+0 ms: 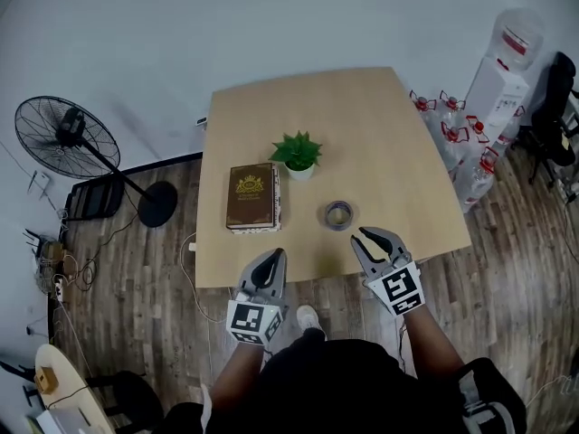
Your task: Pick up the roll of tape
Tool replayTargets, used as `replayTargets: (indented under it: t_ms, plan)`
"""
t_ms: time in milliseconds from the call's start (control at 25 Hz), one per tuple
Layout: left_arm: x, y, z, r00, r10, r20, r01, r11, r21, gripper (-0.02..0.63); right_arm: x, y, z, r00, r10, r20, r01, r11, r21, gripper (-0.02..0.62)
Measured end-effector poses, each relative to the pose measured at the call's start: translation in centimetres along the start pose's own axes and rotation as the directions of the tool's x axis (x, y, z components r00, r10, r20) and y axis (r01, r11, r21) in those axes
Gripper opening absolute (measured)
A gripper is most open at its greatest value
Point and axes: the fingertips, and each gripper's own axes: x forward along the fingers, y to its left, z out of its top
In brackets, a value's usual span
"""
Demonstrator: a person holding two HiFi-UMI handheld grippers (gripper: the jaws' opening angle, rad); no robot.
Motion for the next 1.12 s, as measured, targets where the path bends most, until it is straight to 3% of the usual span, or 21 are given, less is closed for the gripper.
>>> replayTargets:
  t_ms: [80, 280, 520, 680, 840, 1000, 1120]
  plan:
    - [1.1, 1.3, -0.3, 1.0, -0.005, -0.012, 0.005, 1.0, -0.007, 0.0, 1.9, -0.2, -1.1, 0.999, 0.012, -0.045, -0.011, 1.0, 0.019, 0.126]
    - [3.2, 3.7, 0.2, 0.999, -0.041, 0.022, 0.042, 0.998, -0.051, 0.0, 5.9, -0.7, -4.2, 0.987, 0.059, -0.152, -0.058, 0.998, 0.011, 0.215]
    - [5.2, 4.8, 0.4, 0.995, -0.098, 0.018, 0.098, 0.995, -0.035, 0.0, 9.6, -0.6, -8.1, 0.941, 0.104, -0.322, -0.153, 0.979, -0.132, 0.313]
    - [6.6, 4.3, 0.0, 0.993, -0.122, -0.005, 0.122, 0.992, -0.017, 0.0, 11.6, -0.5, -10.9, 0.898, 0.108, -0.427, -0.238, 0.935, -0.264, 0.331]
    - [8.1, 4.3, -0.4, 0.995, -0.1, -0.031, 0.099, 0.995, -0.023, 0.0, 13.5, -1.2, -13.6, 0.851, 0.104, -0.514, -0.325, 0.874, -0.361, 0.336]
    - [9.1, 4.8, -0.3, 0.998, -0.051, -0.037, 0.05, 0.998, -0.04, 0.0, 15.2, -1.5, -15.8, 0.809, 0.121, -0.575, -0.409, 0.819, -0.402, 0.336]
    - [10.0, 5.3, -0.3, 0.999, -0.019, -0.04, 0.017, 0.999, -0.05, 0.0, 16.2, -1.3, -18.0, 0.761, 0.141, -0.633, -0.481, 0.778, -0.405, 0.336]
